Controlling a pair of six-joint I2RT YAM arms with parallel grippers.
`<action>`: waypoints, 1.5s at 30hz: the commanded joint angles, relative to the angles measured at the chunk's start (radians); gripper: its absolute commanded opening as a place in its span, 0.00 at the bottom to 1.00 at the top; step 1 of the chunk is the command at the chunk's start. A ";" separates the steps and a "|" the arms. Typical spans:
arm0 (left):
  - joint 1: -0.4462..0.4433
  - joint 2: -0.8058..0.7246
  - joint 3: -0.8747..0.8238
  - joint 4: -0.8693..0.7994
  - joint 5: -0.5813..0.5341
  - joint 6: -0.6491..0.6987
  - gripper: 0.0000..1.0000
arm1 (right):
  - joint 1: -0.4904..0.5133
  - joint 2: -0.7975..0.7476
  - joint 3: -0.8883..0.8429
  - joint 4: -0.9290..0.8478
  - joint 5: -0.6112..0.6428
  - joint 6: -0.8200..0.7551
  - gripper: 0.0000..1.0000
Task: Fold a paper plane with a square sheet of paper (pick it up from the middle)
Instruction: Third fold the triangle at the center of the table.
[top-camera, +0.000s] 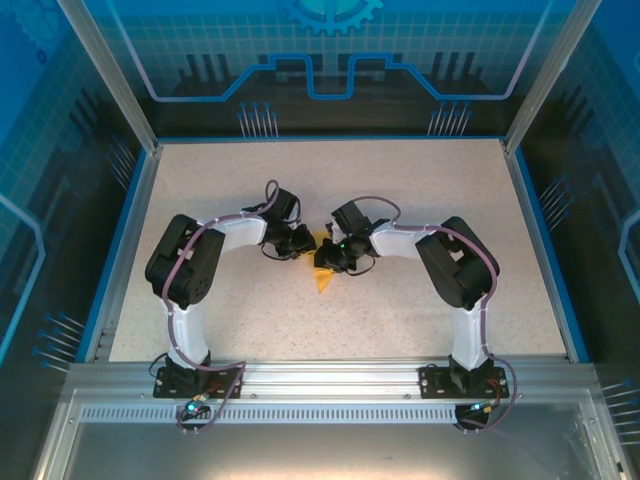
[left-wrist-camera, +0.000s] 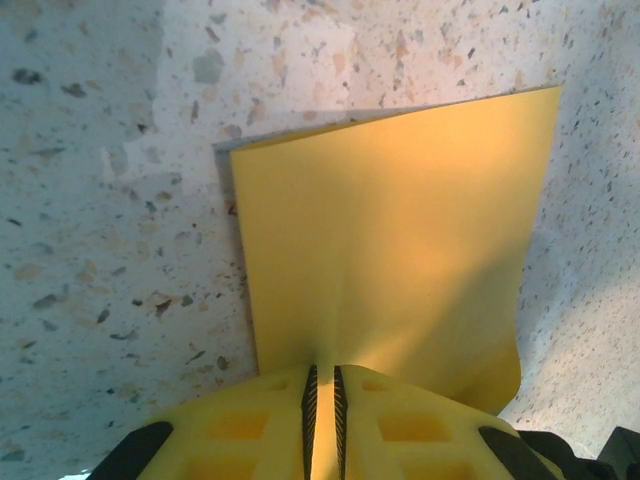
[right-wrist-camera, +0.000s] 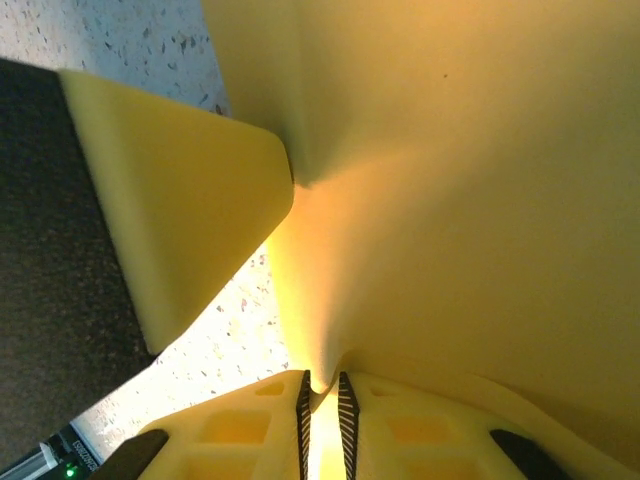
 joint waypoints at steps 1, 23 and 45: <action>-0.007 0.031 0.017 -0.048 0.005 0.018 0.17 | -0.001 0.006 -0.025 -0.007 -0.021 -0.034 0.18; -0.008 0.038 0.010 -0.061 -0.008 0.018 0.16 | -0.008 0.022 -0.026 0.073 -0.040 -0.019 0.21; 0.022 -0.106 0.000 -0.068 -0.069 -0.066 0.23 | -0.014 0.068 -0.037 0.025 0.004 -0.023 0.21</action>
